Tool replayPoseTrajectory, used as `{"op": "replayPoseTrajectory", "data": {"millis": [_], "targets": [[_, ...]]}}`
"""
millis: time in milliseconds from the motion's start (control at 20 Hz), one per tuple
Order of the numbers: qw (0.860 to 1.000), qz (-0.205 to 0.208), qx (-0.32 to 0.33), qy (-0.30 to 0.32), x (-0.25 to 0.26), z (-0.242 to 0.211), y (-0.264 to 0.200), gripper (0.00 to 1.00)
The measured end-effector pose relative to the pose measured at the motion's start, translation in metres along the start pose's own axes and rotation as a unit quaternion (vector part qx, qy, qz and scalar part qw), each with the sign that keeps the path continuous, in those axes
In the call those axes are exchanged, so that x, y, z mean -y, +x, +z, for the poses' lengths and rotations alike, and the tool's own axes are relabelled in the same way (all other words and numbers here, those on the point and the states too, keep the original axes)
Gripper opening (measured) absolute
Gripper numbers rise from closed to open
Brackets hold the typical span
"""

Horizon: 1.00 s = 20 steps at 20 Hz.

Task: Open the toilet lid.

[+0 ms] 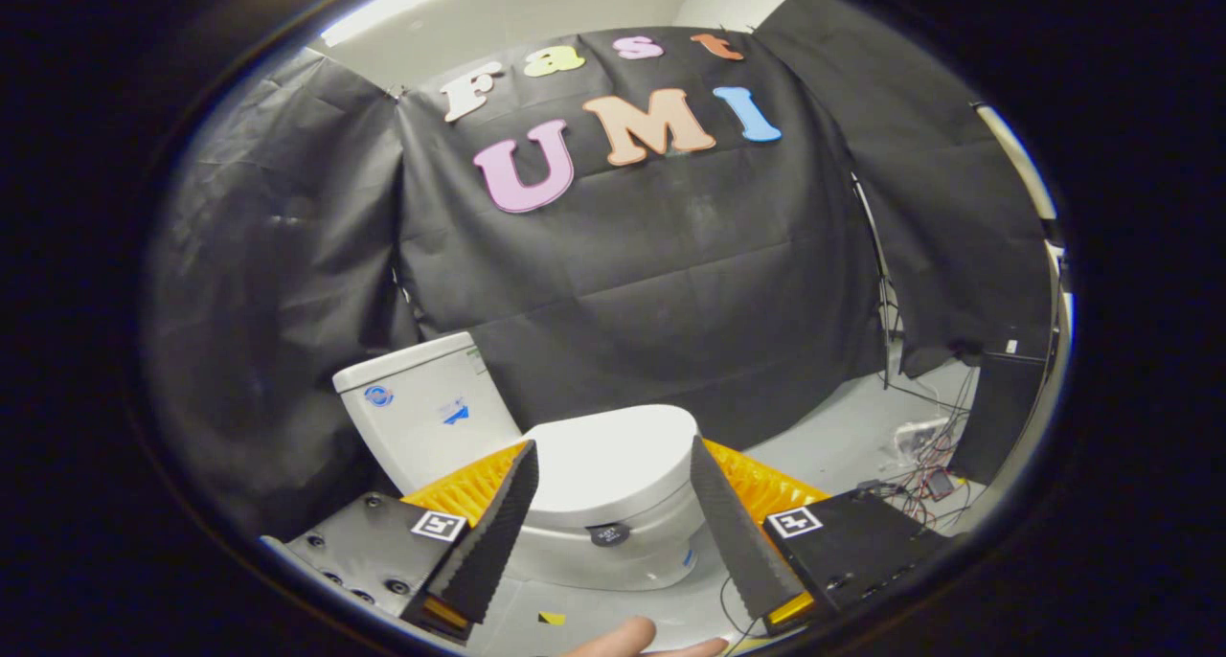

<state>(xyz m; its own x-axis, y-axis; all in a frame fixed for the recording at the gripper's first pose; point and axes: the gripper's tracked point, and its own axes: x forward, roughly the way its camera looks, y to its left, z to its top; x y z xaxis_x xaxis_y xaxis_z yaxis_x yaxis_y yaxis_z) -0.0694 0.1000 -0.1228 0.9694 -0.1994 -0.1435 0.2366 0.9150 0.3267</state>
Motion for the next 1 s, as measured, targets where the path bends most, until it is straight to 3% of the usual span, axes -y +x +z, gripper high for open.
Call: {"op": "replayPoseTrajectory", "data": {"millis": [400, 700, 850, 1000], "targets": [[0.995, -0.030, -0.074, 0.053, 0.005, -0.044, 0.047, 0.97], [0.987, -0.039, -0.006, 0.157, -0.007, -0.028, 0.085, 0.93], [0.983, -0.062, -0.043, 0.167, 0.005, -0.063, 0.088, 0.93], [0.973, -0.058, -0.018, 0.223, 0.017, -0.062, 0.101, 0.90]]}}
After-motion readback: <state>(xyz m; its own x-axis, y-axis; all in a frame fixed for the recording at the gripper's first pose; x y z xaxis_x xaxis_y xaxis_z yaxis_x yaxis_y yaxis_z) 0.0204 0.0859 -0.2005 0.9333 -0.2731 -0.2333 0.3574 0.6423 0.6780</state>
